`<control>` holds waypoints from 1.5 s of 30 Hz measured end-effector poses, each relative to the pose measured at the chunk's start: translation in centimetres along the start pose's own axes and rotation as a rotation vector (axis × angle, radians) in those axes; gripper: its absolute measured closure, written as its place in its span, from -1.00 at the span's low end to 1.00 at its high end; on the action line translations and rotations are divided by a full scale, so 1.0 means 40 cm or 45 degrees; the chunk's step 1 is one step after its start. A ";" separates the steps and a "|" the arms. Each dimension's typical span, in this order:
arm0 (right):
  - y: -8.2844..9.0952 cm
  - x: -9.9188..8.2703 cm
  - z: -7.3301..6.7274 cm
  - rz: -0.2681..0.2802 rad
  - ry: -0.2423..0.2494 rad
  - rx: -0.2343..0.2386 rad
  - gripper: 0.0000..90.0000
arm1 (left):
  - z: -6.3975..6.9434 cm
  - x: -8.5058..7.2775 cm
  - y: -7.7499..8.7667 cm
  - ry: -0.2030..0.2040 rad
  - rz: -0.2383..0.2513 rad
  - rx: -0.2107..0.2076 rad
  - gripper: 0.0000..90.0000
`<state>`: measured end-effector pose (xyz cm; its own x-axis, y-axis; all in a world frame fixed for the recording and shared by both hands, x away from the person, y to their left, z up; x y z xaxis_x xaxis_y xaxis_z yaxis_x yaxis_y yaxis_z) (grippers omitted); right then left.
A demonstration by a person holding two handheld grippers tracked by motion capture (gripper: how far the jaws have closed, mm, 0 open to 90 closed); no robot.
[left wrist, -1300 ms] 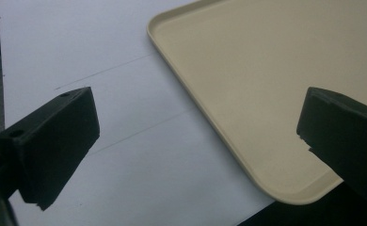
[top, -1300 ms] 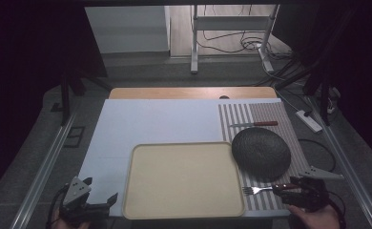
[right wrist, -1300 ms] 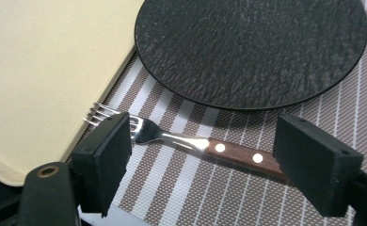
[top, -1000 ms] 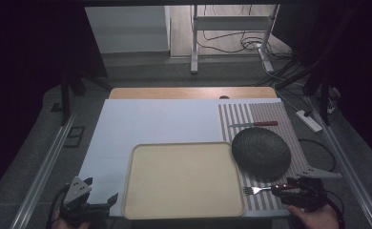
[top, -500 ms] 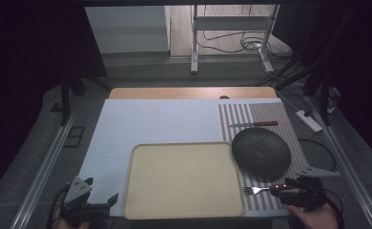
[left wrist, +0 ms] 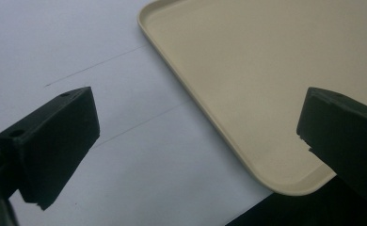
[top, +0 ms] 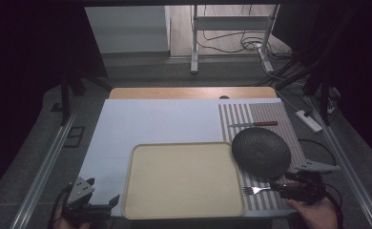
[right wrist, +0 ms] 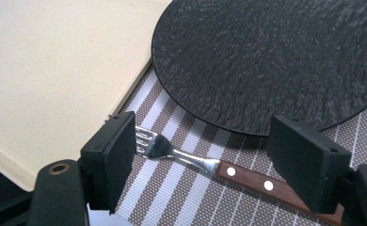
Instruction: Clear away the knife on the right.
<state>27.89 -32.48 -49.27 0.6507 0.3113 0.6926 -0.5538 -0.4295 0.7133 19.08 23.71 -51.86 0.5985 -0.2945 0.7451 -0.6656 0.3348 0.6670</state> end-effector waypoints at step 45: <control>-0.078 0.163 0.021 -0.013 0.075 0.019 -0.46 | -0.003 -0.001 0.001 0.014 0.010 -0.029 -1.00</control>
<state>34.28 -29.81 -47.07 0.6243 0.3650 0.6907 -0.5393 -0.4382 0.7191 19.09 23.85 -51.87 0.5986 -0.2817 0.7499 -0.6598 0.3575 0.6609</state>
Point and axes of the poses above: each handheld gripper's, and its own axes: y roughly backward along the jaws, x roughly out of its top, z roughly to its right, the point moved 5 cm from there along -y, roughly forward along the jaws
